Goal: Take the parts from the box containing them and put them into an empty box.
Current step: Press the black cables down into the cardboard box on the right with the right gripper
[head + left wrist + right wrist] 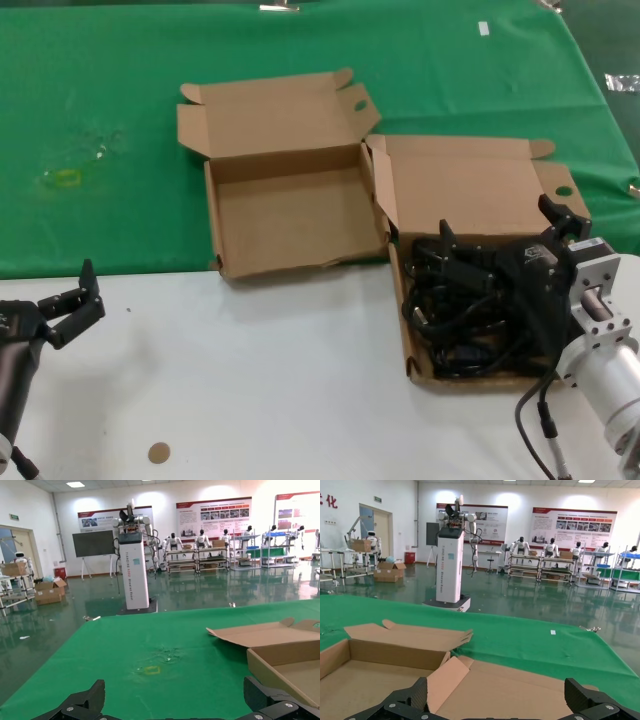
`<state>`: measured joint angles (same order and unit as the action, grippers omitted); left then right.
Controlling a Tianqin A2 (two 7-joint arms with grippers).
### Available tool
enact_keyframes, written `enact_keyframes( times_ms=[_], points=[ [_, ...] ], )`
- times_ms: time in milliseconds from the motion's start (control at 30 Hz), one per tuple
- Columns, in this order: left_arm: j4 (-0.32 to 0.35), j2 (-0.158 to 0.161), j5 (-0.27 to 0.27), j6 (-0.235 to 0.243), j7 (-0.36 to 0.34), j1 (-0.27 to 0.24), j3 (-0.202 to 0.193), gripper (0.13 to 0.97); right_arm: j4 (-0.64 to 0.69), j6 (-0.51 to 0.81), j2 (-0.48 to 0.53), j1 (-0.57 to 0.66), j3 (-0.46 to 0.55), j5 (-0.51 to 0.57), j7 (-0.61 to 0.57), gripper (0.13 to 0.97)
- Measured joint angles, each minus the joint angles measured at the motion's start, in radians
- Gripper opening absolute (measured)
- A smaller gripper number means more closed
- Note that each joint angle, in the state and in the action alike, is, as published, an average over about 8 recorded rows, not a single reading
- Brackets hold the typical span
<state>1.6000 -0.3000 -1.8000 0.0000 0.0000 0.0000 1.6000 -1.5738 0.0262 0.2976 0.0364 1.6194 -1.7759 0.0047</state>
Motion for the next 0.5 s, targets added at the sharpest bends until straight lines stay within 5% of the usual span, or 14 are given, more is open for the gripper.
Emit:
enact_keyframes(
  times_ms=[500],
  points=[
    [0.0, 0.0, 0.0, 0.0, 0.0, 0.0, 0.0, 0.966, 0.0, 0.0, 0.0, 0.0, 0.0, 0.0, 0.0, 0.966]
  ],
)
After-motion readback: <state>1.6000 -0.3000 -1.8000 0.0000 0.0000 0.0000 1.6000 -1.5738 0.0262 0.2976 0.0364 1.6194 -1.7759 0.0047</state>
